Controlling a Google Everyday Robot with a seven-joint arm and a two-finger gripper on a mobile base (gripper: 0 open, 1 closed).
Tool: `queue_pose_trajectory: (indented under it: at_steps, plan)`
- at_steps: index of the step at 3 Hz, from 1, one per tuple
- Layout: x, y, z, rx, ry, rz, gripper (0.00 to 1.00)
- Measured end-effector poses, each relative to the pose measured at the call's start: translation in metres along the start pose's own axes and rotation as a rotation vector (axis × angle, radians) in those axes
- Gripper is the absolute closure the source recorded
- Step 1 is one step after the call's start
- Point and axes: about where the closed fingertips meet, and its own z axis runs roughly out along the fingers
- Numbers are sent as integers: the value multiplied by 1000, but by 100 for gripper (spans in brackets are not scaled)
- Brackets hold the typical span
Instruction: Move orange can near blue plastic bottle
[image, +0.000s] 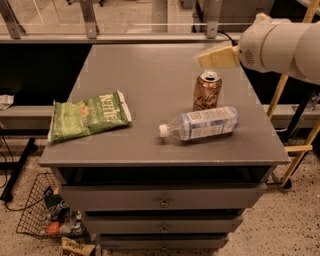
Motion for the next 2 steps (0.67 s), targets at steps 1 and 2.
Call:
queue_pose_trajectory:
  at_steps: [1,2]
  plan:
    - [-23,-30,-18,136,-68,-39,0]
    - [-14,-61,-31,222,-88,-13,0]
